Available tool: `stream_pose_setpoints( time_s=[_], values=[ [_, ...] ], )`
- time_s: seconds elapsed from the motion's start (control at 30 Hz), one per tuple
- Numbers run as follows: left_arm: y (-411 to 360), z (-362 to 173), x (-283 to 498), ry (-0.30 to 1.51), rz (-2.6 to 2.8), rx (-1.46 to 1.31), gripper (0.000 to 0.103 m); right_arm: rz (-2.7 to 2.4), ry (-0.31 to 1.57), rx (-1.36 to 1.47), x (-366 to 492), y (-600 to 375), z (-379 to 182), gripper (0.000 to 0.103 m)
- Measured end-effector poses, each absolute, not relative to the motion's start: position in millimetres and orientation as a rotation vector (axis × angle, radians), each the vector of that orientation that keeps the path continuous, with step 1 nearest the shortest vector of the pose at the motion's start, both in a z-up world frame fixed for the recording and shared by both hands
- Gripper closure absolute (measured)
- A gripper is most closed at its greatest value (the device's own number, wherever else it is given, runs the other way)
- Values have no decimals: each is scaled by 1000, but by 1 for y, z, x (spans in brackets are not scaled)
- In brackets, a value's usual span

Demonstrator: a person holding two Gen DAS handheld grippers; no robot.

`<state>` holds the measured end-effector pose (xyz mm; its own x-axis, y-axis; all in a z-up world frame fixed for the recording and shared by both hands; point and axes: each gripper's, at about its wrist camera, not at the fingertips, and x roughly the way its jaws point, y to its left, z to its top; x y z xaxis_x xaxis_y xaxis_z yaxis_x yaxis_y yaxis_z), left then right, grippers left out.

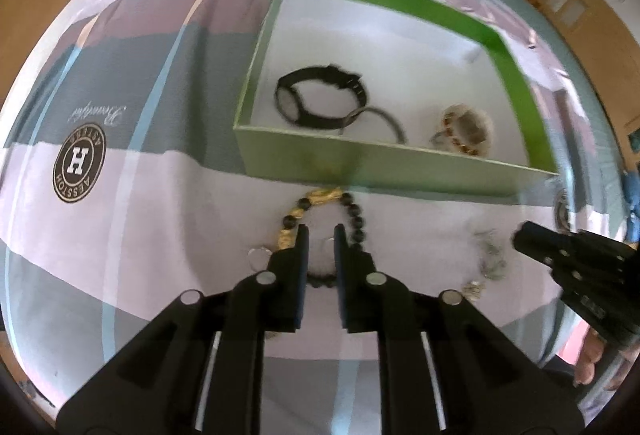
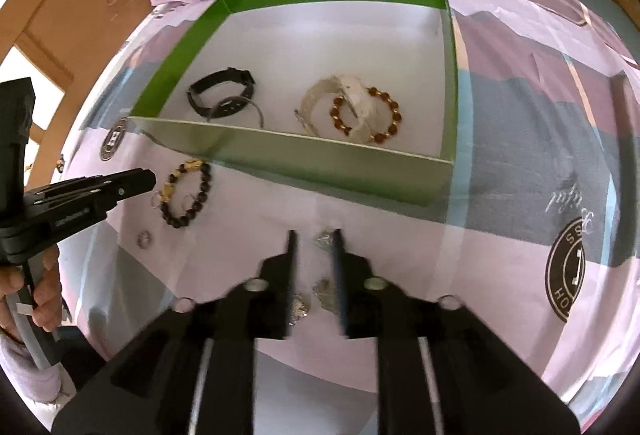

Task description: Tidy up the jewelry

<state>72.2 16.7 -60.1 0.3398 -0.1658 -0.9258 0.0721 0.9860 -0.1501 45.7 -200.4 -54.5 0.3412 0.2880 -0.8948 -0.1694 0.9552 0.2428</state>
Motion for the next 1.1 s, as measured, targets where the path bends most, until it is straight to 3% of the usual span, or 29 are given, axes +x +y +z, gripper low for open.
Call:
stream_pose_setpoints(
  time_s=[0.17,0.43,0.63,0.97,1.03,1.1],
  values=[
    [14,-78,83,1225,-93,-42,77,223,1198,64,47,-201,-60,67],
    [0,-91,91,1233,-85,-2,70,140,1253,34,56,-204,-82,67],
    [-7,-96,91,1238,-88,40,60,166,1237,9,54,-190,-81,61],
    [-7,-100,92,1245,-64,63,44,175,1243,-29,55,-178,-86,60],
    [-6,-101,92,1248,-58,67,39,175,1246,-37,55,-176,-88,59],
    [1,-105,97,1258,-41,71,21,172,1251,-48,55,-176,-90,50]
  ],
)
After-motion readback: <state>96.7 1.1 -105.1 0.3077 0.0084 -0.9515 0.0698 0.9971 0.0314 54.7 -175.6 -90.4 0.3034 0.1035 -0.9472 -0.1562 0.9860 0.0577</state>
